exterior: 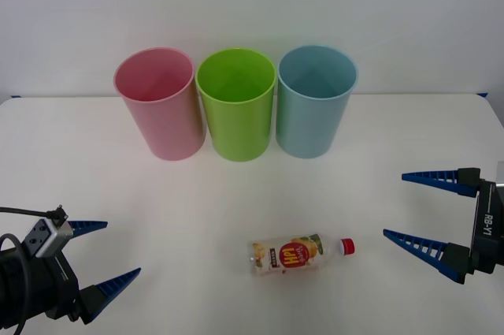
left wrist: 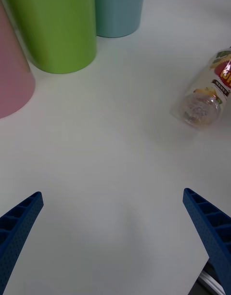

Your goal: Put cans in the blue bin and PET bottles in the pink bin and trash in the green bin.

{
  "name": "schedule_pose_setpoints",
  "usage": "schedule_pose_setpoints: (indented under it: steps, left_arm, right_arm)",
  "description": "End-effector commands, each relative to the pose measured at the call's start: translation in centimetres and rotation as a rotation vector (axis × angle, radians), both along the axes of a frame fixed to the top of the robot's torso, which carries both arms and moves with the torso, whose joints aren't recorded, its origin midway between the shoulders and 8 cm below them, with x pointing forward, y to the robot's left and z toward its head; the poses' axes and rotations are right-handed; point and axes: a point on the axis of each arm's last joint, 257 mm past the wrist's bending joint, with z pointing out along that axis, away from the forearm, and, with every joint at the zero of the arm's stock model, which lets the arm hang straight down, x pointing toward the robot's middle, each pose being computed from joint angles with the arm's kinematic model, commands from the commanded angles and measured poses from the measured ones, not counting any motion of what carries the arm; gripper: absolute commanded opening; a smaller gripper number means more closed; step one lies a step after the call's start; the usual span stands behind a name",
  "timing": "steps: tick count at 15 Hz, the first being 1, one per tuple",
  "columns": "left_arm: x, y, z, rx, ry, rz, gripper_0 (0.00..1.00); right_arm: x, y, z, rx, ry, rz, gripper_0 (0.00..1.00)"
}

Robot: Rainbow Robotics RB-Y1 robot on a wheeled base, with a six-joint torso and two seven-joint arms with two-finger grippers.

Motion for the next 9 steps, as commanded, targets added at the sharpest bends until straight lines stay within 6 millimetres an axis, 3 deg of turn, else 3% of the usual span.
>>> schedule_pose_setpoints:
  steps: [1,9]
  left_arm:
    - [0.00,0.00,0.00,0.000,0.000,0.000,1.00]
    - [0.00,0.00,0.00,0.000,0.000,0.000,1.00]
  right_arm:
    - [0.00,0.00,0.00,0.000,0.000,0.000,1.00]
    - [0.00,0.00,0.00,0.000,0.000,0.000,1.00]
